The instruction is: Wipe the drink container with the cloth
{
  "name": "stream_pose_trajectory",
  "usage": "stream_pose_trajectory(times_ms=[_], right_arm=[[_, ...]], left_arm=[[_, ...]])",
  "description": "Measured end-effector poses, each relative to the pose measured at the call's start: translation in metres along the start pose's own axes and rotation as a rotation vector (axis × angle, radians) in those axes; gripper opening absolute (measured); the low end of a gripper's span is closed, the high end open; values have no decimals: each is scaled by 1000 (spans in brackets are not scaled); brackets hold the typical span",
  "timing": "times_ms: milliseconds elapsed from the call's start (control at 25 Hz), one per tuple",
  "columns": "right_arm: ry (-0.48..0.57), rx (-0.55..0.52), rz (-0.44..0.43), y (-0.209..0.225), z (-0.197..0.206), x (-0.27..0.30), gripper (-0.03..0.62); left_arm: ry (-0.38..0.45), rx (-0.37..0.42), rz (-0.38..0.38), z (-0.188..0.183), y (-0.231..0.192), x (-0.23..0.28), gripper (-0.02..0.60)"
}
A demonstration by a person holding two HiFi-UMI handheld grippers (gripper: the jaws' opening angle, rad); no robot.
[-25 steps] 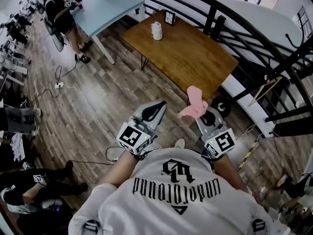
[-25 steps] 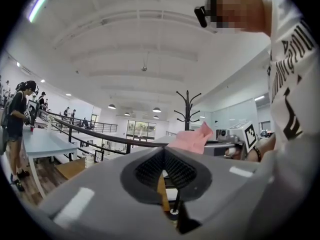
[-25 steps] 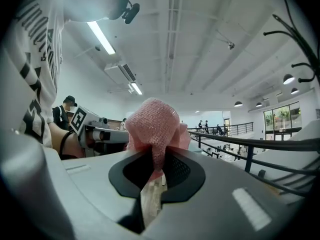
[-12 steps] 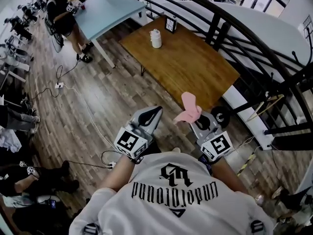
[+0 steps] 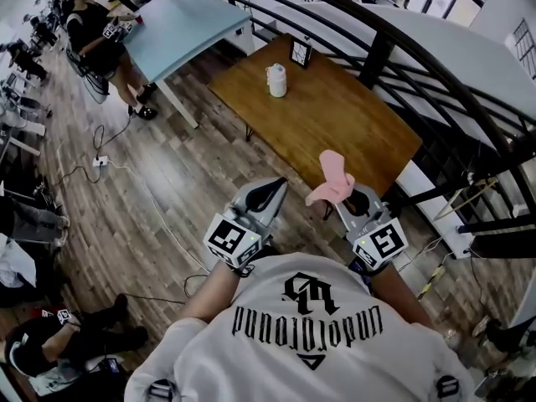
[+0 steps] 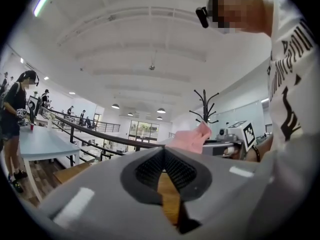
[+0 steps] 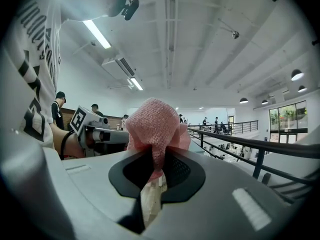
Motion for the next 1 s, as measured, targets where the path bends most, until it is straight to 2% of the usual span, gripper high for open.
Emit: stream_pose_trajectory(times_ms=[240, 480, 760, 1000], right_arm=[[0, 2, 39, -6, -9, 83, 32], [-5, 24, 96, -17, -4, 128, 32], [-45, 51, 110, -3, 11, 162, 32], [-30, 54, 104, 11, 16, 166, 32]], left_arm=[[-39, 60, 18, -24, -82, -15, 49], [-68, 66, 65, -29, -130, -35, 49], [-95, 41, 101, -18, -165, -14, 49], [-97, 59, 110, -18, -166, 1, 49]])
Point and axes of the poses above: the fingertips, and each gripper's own axes: x forward along the fingers, y to its right, z out of its underside, the point moved 3 cm from there along -x, backward along the fingers, and after that the axes turned 5 degrees about -x, right-handed, at the moved point
